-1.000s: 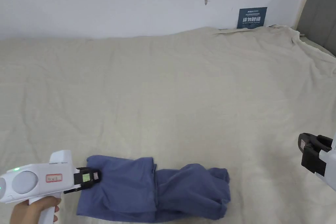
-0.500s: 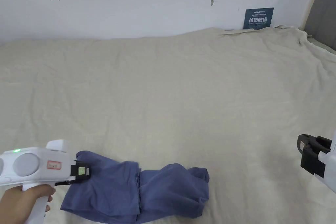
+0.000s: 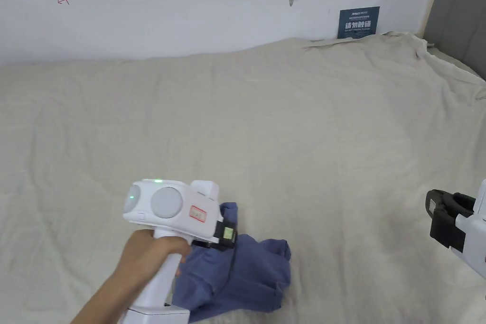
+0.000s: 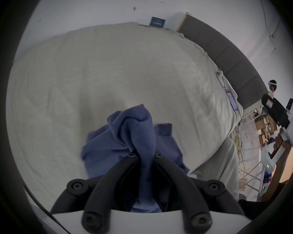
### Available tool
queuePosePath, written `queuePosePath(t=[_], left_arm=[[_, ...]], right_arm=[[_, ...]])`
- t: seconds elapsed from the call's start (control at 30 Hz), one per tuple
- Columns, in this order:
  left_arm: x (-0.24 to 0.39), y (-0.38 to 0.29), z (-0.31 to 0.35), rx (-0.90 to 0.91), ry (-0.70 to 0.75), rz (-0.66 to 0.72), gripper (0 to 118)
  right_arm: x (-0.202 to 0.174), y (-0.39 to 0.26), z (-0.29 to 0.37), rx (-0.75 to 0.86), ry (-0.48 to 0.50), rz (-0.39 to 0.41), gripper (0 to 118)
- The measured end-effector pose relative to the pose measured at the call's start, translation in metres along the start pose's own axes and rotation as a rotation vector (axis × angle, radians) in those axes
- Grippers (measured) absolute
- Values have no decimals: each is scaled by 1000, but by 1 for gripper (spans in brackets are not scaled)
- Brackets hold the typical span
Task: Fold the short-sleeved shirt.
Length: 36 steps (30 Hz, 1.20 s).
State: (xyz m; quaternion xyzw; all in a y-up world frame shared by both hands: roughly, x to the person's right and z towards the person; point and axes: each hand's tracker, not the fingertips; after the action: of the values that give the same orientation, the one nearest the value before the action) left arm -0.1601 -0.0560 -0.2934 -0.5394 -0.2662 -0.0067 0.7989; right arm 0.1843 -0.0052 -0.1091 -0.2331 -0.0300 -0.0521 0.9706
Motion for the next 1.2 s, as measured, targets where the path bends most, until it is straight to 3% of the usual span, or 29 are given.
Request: queuePosePath(t=[0.37, 0.57, 0.6, 0.77, 0.83, 1.03, 1.13, 1.2], left_arm=[[34, -5, -97, -92, 83, 28, 10], [41, -12, -108, -66, 116, 33, 24], [40, -11, -106, -59, 103, 43, 29], [42, -9, -76, 9, -36, 133, 99], [44, -9, -55, 65, -48, 99, 110], [31, -18, 1, 310, 10, 70, 110], [18, -20, 10, 333, 73, 55, 111], [9, -24, 8, 332, 120, 51, 101]], right_arm=[[17, -5, 8, -9, -42, -12, 0], [18, -5, 8, -13, -51, -13, 0], [18, -5, 9, -12, -51, -12, 0], [17, -3, 10, -9, -50, -14, 0], [16, -1, 11, -6, -49, -12, 0], [13, 2, 14, 5, -47, -5, 0], [12, 3, 14, 7, -45, -3, 0], [11, 3, 15, 8, -43, -2, 0]])
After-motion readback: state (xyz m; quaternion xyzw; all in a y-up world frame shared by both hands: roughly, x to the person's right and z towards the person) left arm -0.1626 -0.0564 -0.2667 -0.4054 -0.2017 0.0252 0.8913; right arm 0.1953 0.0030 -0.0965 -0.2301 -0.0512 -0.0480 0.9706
